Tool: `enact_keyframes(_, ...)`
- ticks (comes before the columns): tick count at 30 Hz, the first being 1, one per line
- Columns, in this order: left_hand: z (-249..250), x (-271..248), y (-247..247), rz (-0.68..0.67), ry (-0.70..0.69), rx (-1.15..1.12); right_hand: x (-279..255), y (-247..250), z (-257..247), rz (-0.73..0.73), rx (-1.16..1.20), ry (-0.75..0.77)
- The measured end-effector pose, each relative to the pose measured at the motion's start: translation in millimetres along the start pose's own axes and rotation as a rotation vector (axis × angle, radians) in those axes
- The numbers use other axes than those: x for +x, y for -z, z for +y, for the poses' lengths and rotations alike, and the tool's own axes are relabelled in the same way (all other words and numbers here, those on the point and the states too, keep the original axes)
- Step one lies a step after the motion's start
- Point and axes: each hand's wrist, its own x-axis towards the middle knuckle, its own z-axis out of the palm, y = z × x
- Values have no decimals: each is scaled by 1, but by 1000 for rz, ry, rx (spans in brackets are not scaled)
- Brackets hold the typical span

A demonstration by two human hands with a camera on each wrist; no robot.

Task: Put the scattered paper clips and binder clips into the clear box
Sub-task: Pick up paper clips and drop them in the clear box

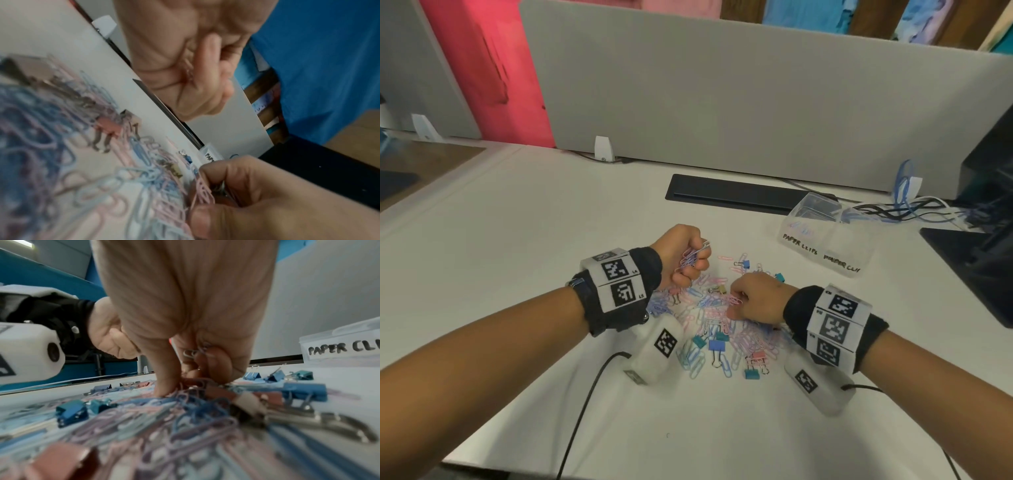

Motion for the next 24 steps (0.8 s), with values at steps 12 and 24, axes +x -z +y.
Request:
enact_keyframes(12, 21, 25, -10, 54, 71, -193, -9, 11, 27, -131, 822, -43)
enact_keyframes(24, 77, 90, -70, -146, 16, -505, -21, 19, 90, -161, 1550, -224)
